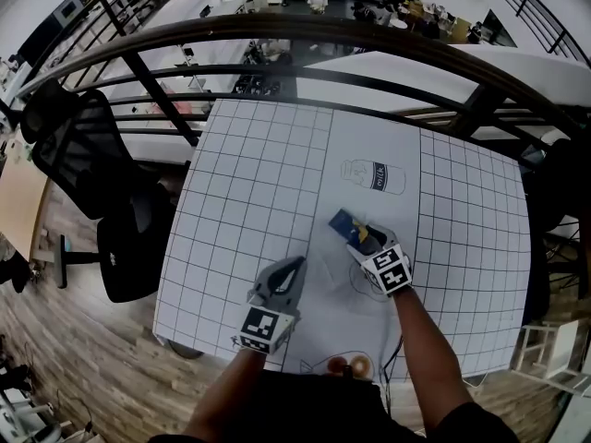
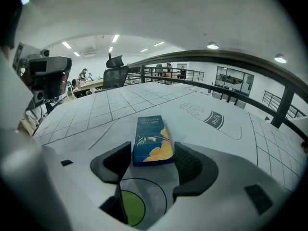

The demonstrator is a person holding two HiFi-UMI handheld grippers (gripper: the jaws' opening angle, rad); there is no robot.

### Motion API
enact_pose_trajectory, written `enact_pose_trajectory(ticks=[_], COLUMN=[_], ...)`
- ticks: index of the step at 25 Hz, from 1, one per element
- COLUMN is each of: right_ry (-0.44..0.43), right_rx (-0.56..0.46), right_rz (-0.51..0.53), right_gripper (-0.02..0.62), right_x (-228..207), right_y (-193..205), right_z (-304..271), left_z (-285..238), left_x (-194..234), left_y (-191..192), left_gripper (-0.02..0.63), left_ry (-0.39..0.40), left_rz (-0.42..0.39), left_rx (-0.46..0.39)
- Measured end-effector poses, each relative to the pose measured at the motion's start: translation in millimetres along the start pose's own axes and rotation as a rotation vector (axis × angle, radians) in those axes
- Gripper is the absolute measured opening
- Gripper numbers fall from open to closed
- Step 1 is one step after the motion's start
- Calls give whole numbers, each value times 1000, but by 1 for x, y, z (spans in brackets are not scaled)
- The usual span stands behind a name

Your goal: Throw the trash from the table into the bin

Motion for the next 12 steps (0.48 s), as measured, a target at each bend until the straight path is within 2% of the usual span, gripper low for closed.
enact_pose_trajectory(ticks=[12], right_ry=[9], right_rx=[-29], right_rz=[15], right_gripper=[271], right_x=[0], right_y=[-1], right_z=[3], left_z=[7], left_x=[-3], left_y=[-1], left_gripper=[20], left_ry=[-5], left_rz=[10], left_rx=[-9])
Point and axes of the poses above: the fingertips, and each gripper's own axes: z backward along the fingers, x to its left, y out of its underside, the point moved 1 cm from there along z, backward along the fingers, and after that the axes turned 2 degrees about z, right-handed, at the moved point
